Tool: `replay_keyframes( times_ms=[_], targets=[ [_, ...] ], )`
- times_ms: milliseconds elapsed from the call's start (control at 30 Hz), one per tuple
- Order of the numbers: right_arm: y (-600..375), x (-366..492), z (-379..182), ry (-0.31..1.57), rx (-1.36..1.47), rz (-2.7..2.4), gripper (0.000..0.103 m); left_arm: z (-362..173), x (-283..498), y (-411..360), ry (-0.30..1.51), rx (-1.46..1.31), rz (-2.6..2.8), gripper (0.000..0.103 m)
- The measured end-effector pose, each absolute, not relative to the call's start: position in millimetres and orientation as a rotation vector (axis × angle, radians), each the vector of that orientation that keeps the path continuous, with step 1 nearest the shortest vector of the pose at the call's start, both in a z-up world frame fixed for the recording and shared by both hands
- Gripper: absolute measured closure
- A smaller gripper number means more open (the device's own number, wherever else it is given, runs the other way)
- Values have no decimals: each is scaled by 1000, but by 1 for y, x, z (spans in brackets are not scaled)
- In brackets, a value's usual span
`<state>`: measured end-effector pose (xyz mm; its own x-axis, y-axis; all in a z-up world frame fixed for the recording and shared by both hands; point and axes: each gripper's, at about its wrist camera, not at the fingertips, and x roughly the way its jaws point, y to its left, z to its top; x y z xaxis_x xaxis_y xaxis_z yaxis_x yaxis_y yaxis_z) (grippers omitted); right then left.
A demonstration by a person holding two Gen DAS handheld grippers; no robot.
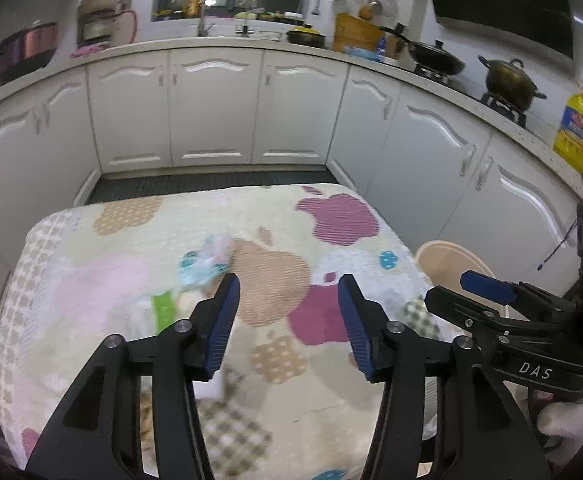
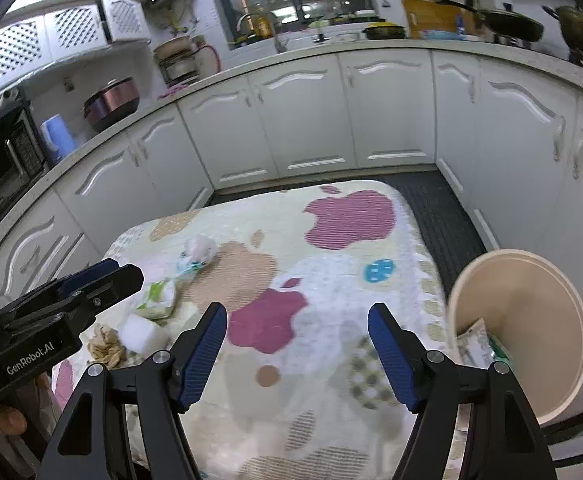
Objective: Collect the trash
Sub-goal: 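Grasp the beige crumpled cloth with the left gripper while the right grasps the clear plastic bag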
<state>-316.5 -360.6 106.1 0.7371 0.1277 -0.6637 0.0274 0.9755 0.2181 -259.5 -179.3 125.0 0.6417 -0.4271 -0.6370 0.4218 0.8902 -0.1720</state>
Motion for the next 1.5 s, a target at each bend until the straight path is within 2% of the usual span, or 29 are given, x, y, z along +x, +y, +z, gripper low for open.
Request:
replay_keyframes(
  times_ms=[200,533,1000,1367,1467,1500],
  targets=[
    [-335,-308,107,753,197,100,32,125,-244,-120,778,-104,-474,48],
    [-312,-294,95,800,217,153,31,106,-233,-50,870,-164,-403,48],
    [-295,-267,80,855,219,209,31,76,-247,-45,1000,-158,-484,45],
    [-268,-190,64,900,292,276,31,38,-239,-52,1060,-81,-446,45],
    [-256,-164,50,933,306,285,31,32,-234,-55,1074,-82,-466,47],
    [-254,-158,47,943,313,286,31,31,-232,-56,1074,-85,-470,50]
  ],
)
